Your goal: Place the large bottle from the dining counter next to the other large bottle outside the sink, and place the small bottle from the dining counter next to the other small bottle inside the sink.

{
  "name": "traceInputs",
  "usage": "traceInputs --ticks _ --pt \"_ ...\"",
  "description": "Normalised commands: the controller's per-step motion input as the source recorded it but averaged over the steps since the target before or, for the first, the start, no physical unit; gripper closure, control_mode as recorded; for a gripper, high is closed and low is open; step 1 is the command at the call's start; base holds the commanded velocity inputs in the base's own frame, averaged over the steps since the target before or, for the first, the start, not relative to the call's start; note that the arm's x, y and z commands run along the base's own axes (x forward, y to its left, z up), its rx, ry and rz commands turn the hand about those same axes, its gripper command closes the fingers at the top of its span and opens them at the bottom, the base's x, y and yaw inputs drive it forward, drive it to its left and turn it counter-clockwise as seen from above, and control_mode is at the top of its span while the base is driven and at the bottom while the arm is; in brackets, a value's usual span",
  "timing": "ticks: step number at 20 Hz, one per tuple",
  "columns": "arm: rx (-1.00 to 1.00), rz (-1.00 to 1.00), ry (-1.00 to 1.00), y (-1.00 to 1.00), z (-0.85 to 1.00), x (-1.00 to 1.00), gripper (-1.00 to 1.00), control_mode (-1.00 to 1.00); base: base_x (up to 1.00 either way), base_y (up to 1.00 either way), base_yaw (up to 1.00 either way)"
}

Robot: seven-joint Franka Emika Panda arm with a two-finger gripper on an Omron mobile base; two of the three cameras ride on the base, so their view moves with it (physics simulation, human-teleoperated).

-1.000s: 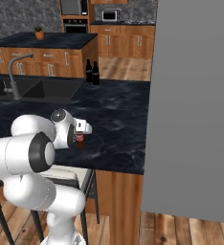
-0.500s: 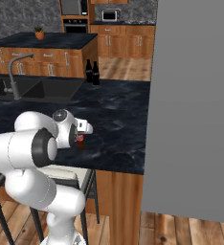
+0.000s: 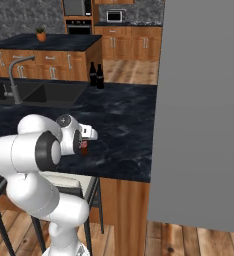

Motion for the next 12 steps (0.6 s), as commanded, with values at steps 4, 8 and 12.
traceInputs --ticks 4,8,12 --pt "0.00 0.00 0.00 0.00 -0.03 0.05 -1.00 -1.00 0.00 0.00 0.00" --pt "0.00 0.00 0.00 0.00 -0.03 0.05 -1.00 -1.00 0.00 0.00 0.00" --pt "0.00 0.00 0.00 0.00 -0.04 0.06 -1.00 -1.00 0.00 0.00 0.00"
